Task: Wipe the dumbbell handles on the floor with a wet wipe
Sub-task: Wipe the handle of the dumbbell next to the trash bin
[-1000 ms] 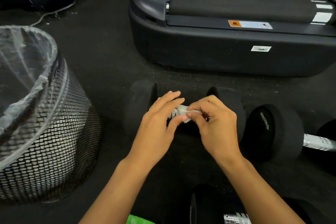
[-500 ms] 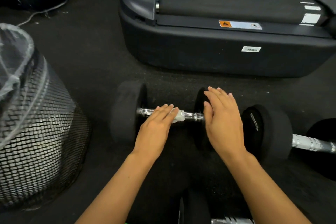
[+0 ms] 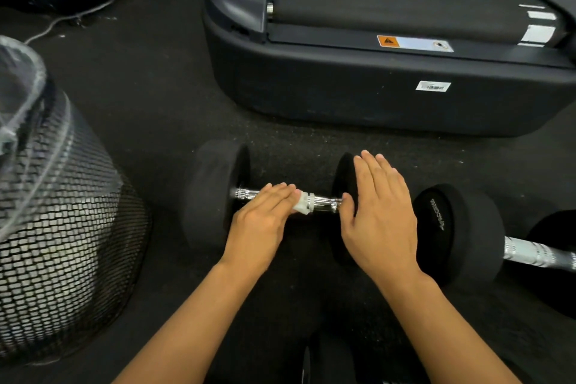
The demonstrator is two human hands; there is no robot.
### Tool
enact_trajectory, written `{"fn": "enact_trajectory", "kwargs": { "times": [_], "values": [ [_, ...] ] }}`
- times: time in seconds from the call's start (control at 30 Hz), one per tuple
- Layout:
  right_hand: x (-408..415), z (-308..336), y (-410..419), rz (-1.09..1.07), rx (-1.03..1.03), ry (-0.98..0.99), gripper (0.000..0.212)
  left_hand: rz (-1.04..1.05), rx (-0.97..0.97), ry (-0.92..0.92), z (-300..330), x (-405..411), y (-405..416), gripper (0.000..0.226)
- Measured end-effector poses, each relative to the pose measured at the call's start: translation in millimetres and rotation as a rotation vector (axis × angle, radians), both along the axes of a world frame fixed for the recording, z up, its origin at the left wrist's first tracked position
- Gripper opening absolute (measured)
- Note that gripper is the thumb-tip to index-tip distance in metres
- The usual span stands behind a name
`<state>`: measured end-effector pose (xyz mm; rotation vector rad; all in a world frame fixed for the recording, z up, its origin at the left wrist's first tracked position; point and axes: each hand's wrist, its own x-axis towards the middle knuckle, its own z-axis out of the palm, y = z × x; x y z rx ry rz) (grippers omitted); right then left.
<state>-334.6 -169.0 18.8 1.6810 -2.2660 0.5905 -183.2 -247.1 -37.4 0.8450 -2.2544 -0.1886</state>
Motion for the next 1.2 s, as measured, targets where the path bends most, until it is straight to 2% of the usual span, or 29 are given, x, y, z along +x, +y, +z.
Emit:
{"fn": "enact_trajectory", "kwargs": {
  "times": [0.07, 0.23, 0.3, 0.5, 0.67, 0.8, 0.87, 1.03, 1.13, 1.2],
  "values": [
    [1, -1, -1, -0.003, -0.011, 0.003, 0.052, -0.020, 0.031, -0.016, 0, -5, 2, 0.035],
    [2, -1, -1, -0.016, -0.020, 0.001, 0.050, -0.189, 0.116, -0.239, 23, -28, -5, 0.036],
    [2, -1, 0, -0.012, -0.022, -0.004, 0.050, -0.207, 0.121, -0.273, 27, -35, -6, 0.035],
    [2, -4, 0, -0.004, -0.037, -0.008, 0.050, -0.090, 0.090, -0.114, 14, -24, 9, 0.030],
    [1, -2, -1, 0.000, -0.047, -0.014, 0.050, -0.114, 0.044, -0.125, 16, -35, 9, 0.034],
    [0, -1, -2, -0.001, -0.042, -0.019, 0.050, -0.051, 0.074, -0.092, 9, -24, 11, 0.034],
    [1, -3, -2, -0.008, -0.049, -0.016, 0.049, -0.063, 0.082, -0.135, 13, -35, 16, 0.035],
    [3, -2, 0, -0.014, -0.060, -0.014, 0.049, -0.040, 0.379, -0.344, 43, -58, -4, 0.016],
    [2, -3, 0, -0.011, -0.068, -0.014, 0.049, -0.047, 0.563, -0.508, 59, -66, -21, 0.020],
    [1, -3, 0, -0.011, -0.072, -0.020, 0.049, -0.085, 0.556, -0.501, 59, -63, -22, 0.021]
  ]
}}
